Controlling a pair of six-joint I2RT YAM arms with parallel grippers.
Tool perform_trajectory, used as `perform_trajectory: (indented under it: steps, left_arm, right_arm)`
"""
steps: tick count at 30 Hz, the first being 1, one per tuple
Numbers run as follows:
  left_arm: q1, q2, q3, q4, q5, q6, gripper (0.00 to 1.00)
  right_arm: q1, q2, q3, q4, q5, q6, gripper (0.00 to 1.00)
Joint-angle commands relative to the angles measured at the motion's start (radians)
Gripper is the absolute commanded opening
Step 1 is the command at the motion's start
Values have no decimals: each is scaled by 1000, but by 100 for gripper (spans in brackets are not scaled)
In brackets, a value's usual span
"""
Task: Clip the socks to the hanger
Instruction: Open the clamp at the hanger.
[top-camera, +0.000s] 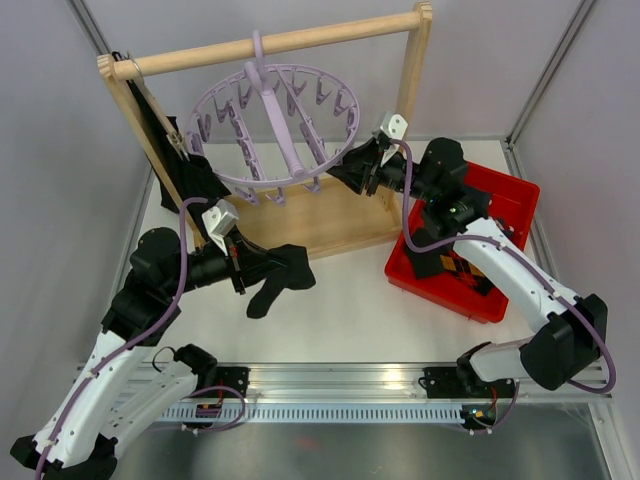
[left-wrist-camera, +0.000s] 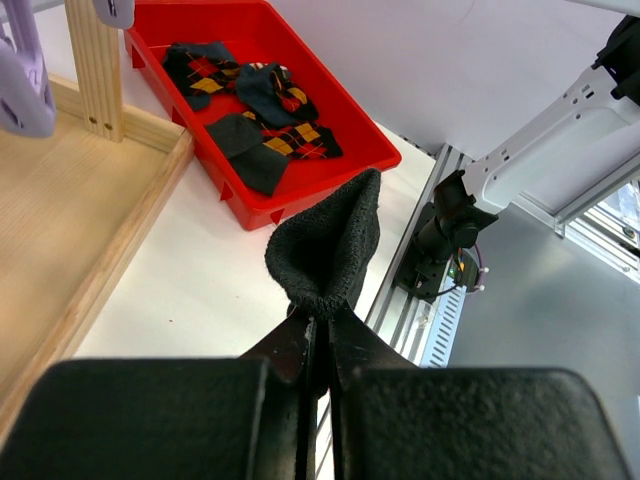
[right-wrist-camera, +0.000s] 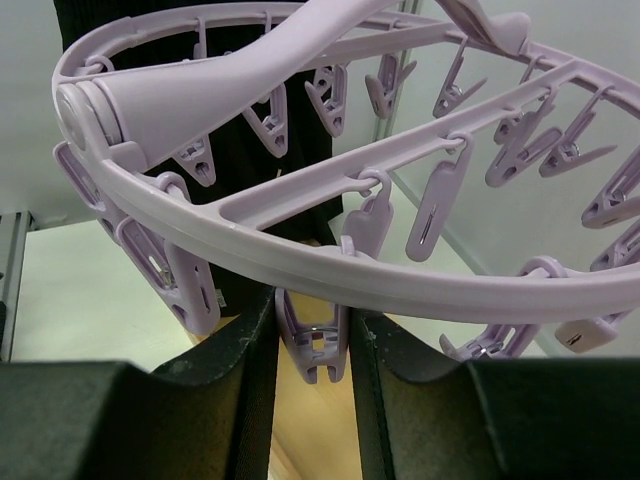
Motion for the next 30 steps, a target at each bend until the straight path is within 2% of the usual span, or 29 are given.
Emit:
perform_trajectory:
  steps: [1,4,11,16,24,30]
  left_arm:
    - [-6,-2,12,36,15,7,2]
    - [-6,1,-2,63,15,-7,2]
    - [-6,35,-19,132,3,-41,2]
    - [-6,66,-35,193,-64,-76,2]
    - [-6,98,-98,302,-144,-125,2]
    - [-7,109,-177,463,-190,-163,2]
  right_arm:
    - [4,-41,-26,65,16,26,24]
    - [27,-61,-33,30,77,59,19]
    - [173,-90,-3,-100,293,59,8]
    - [242,-103,23,-156,390,101,4]
    - [279,-127,23,-179,432,170,1]
    - [291,-130,39,-208,456,196,0]
